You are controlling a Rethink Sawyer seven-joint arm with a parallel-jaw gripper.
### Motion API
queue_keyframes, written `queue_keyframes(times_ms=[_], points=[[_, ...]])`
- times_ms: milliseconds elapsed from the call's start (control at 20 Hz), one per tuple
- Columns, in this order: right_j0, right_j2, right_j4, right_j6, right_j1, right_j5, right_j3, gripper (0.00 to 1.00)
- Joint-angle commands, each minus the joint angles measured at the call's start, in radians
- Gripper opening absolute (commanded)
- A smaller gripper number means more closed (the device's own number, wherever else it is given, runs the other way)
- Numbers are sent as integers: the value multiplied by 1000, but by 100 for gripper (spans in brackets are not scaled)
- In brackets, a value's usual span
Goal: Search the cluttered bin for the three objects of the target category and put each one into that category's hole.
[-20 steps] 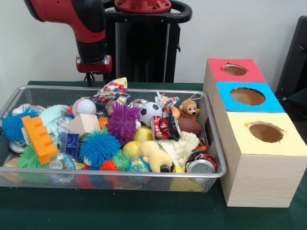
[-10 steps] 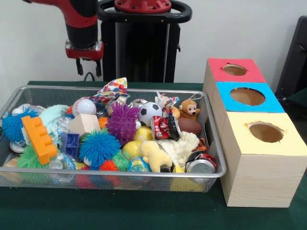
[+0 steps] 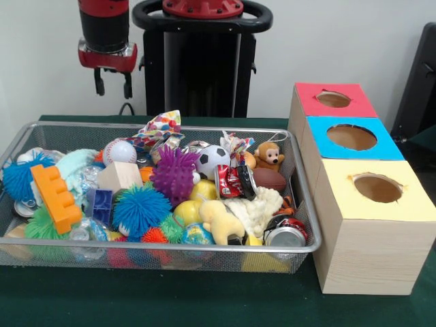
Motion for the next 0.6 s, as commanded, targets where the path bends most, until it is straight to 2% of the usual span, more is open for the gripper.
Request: queue_keyframes(times_ms=[50,300,600], points=[[-8,126,22,-8,52,20,-64,100],[-13,148,22,-2,113,2,-117,100],[-7,173,20,-19,200,24,-226,100]])
